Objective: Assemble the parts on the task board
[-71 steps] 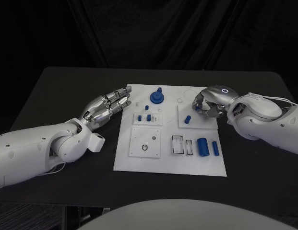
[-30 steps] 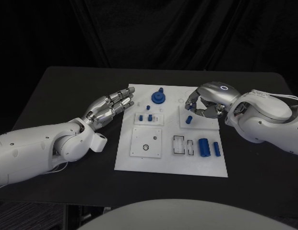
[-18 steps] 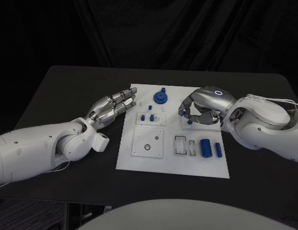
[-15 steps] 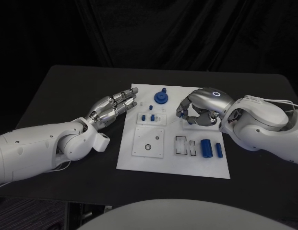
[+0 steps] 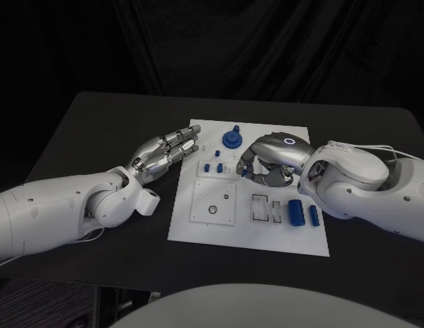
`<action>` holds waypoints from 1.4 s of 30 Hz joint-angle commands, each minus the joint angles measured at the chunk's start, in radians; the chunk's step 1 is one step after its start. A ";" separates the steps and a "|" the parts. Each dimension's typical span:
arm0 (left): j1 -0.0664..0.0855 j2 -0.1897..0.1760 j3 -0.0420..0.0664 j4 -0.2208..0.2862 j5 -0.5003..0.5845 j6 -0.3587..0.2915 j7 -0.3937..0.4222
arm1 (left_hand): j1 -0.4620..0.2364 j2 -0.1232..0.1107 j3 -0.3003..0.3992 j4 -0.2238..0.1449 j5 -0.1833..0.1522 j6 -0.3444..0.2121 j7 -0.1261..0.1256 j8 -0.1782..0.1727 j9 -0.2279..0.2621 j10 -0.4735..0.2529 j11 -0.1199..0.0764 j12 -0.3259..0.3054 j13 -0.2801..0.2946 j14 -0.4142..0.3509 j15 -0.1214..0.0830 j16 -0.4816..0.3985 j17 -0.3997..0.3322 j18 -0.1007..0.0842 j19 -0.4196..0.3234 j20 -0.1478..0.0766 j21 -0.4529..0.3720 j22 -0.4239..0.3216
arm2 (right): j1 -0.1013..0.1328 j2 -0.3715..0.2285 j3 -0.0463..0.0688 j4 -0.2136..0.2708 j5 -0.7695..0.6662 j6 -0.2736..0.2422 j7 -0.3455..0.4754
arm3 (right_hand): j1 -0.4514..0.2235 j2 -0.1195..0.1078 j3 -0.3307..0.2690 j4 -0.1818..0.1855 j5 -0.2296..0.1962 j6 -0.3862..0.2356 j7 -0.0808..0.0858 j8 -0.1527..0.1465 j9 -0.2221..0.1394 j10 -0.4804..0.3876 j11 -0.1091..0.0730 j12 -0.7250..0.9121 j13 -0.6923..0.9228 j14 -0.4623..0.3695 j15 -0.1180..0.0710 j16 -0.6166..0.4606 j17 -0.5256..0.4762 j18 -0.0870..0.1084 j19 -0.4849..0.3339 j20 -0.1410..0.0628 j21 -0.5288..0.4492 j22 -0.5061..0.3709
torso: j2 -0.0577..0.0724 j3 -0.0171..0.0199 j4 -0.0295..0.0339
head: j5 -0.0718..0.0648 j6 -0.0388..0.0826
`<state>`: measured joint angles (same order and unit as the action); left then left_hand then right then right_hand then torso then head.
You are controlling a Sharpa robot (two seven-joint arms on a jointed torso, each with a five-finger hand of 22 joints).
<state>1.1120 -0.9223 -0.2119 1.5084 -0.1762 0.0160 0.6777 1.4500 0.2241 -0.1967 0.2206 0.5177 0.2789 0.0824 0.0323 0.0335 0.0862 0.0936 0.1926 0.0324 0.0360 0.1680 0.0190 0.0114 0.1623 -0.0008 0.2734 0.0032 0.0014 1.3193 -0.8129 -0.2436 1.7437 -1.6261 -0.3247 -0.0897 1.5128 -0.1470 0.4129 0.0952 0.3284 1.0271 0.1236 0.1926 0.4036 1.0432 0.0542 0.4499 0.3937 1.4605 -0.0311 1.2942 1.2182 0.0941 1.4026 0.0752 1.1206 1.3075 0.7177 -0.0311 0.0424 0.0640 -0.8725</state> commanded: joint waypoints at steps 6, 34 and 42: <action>-0.003 0.004 0.001 -0.001 0.000 0.019 0.076 | 0.009 -0.003 0.000 -0.005 0.006 0.002 0.009 0.003 0.001 -0.008 0.001 0.003 0.000 0.001 0.009 0.004 0.001 0.016 0.001 0.008 -0.003 -0.001 | -0.022 0.034 0.000 -0.017 -0.027 0.030 -0.007 | -0.007 0.000 0.007 0.000 -0.006 -0.007 -0.001 -0.005 -0.002 -0.008 -0.002 -0.005 -0.001 -0.002 0.008 -0.005 -0.001 -0.004 -0.002 0.004 -0.005 0.143 | 0.004 0.0001 0.0010 | 0.009 0.000; -0.017 0.007 0.001 -0.005 0.000 0.026 0.073 | 0.010 0.001 0.004 -0.007 0.007 0.003 0.010 0.003 0.002 -0.009 0.001 0.004 0.001 0.002 0.011 0.004 0.001 0.017 0.001 0.010 -0.003 -0.001 | -0.065 0.090 0.000 -0.038 -0.079 0.032 -0.001 | -0.007 0.002 0.008 0.000 -0.007 -0.009 0.000 -0.008 -0.002 -0.009 -0.001 -0.007 -0.002 -0.002 0.009 -0.002 0.003 -0.005 0.000 0.005 0.001 0.144 | 0.002 0.0012 0.0001 | 0.027 0.000; -0.018 0.008 0.001 -0.007 0.000 0.029 0.071 | 0.010 0.003 0.007 -0.008 0.008 0.005 0.015 0.004 0.002 -0.009 0.000 0.005 0.001 0.002 0.012 0.005 0.002 0.017 0.001 0.011 -0.003 -0.001 | -0.076 0.098 0.000 -0.040 -0.079 0.029 0.003 | -0.007 0.002 0.008 0.000 -0.007 -0.009 0.000 -0.008 -0.002 -0.009 -0.001 -0.008 -0.003 -0.002 0.009 -0.002 0.002 -0.005 0.000 0.006 0.000 0.144 | 0.003 0.0028 0.0012 | 0.026 0.000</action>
<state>1.0960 -0.9156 -0.2117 1.5015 -0.1759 0.0274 0.6778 1.4500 0.2241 -0.1935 0.2174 0.5221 0.2845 0.0879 0.0320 0.0343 0.0862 0.0936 0.1925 0.0324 0.0397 0.1716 0.0190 0.0120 0.1623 0.0008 0.2792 0.0032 0.0016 1.2460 -0.7163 -0.2439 1.7029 -1.6942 -0.2923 -0.0862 1.5131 -0.1473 0.4127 0.0951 0.3284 1.0253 0.1216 0.1876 0.4005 1.0396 0.0505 0.4461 0.3928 1.4568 -0.0274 1.2900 1.2201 0.0941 1.4026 0.0752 1.1197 1.3077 0.7200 -0.0291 0.0424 0.0906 -0.8725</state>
